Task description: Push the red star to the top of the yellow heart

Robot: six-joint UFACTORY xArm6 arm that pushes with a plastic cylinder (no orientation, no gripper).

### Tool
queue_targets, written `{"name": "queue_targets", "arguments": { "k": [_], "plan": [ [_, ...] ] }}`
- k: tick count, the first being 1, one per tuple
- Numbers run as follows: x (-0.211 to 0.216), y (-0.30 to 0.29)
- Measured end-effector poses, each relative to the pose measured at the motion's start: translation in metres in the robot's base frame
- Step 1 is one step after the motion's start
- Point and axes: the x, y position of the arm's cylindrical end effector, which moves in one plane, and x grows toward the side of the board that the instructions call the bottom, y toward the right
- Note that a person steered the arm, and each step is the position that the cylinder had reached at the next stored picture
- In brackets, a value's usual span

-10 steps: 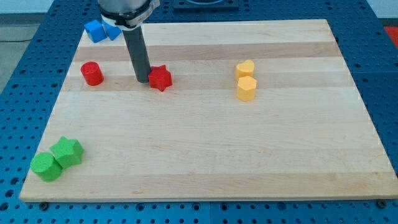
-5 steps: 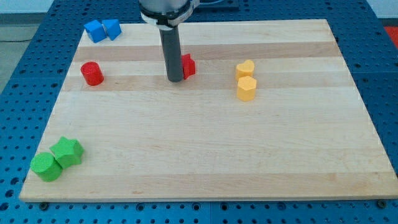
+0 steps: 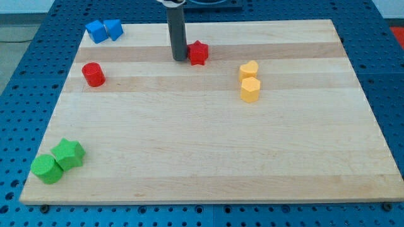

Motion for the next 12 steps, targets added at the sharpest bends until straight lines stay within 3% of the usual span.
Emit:
{"name": "queue_targets", "arguments": {
  "k": [2,6,9,12],
  "plan": [
    [-0.006,0.023],
    [0.022,0.052],
    [0.023,0.107],
    [0.023,0.104]
  ]
}}
